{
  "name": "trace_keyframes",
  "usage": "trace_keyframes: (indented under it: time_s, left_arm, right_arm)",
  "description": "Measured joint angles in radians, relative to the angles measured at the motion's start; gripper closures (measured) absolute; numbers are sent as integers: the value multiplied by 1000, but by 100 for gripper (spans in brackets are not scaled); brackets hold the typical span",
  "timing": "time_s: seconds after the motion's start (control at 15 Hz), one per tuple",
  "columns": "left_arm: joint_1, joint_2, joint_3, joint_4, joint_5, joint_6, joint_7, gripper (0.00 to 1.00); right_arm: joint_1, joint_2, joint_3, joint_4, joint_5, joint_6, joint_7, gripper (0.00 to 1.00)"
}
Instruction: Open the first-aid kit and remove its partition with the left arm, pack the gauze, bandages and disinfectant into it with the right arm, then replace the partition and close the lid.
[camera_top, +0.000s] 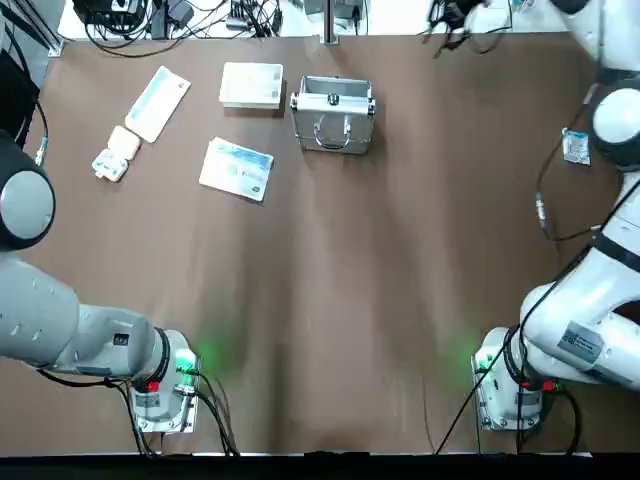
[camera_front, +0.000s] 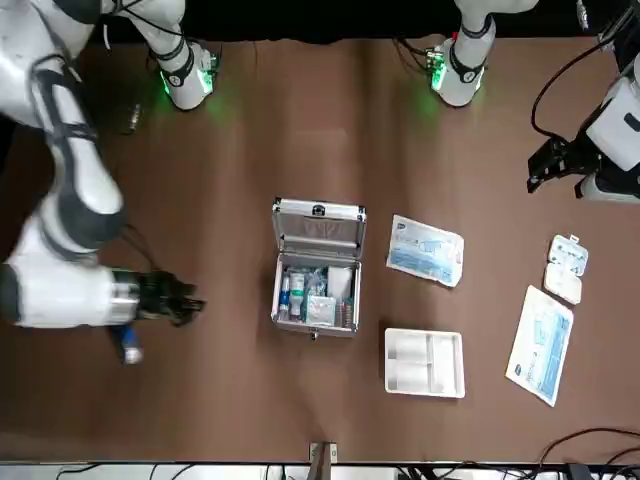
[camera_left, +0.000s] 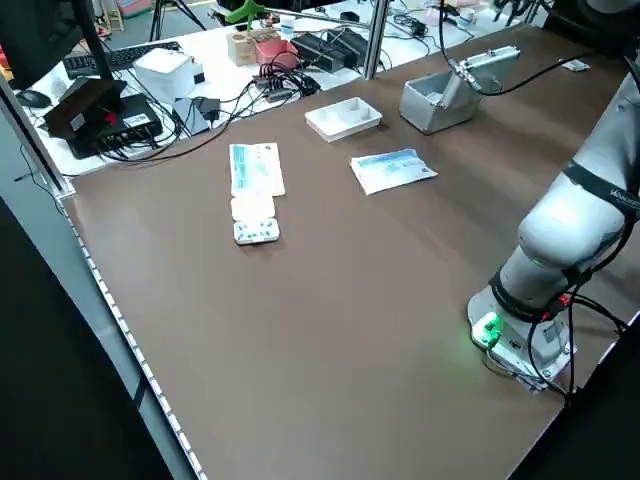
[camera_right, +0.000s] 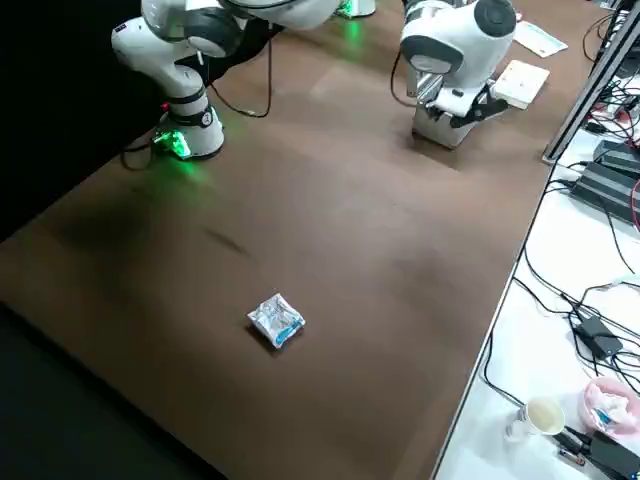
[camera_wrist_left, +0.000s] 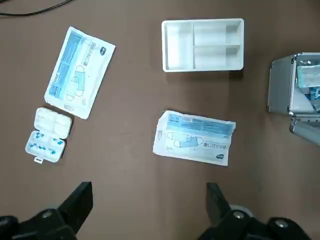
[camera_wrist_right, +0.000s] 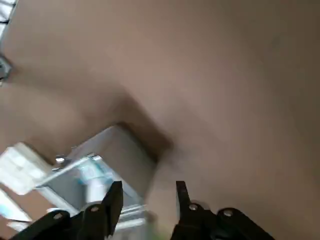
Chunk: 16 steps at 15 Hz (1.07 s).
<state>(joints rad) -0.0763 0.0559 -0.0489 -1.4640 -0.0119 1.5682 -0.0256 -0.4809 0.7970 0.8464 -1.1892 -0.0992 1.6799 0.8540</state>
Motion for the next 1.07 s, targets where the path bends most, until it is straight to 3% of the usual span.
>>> trace_keyframes:
  time_s: [0.2, 0.47, 0.67, 0.73, 0.87, 1.07]
  left_arm:
    - [0, 0, 0, -1, 1, 0, 0, 0]
    - [0, 0, 0, -1, 1, 0, 0, 0]
    - [1, 0, 1, -2, 2, 0, 0, 0]
    - [1, 0, 1, -2, 8, 0, 0, 0]
    - [1, 0, 2, -3, 21, 0, 0, 0]
    - [4, 0, 2, -4, 23, 0, 0, 0]
  right_arm:
    - [-123, -6, 29, -3, -102, -80, -204, 40]
    - [-235, -4, 31, -35, -253, -89, -456, 30]
    - [-331, 0, 28, -73, -353, -85, -654, 10]
    - [-362, 1, 23, -87, -395, -77, -700, 10]
    - [-400, 6, -4, -118, -475, -30, -745, 2]
    - [-406, 18, -98, -180, -527, 100, -760, 2]
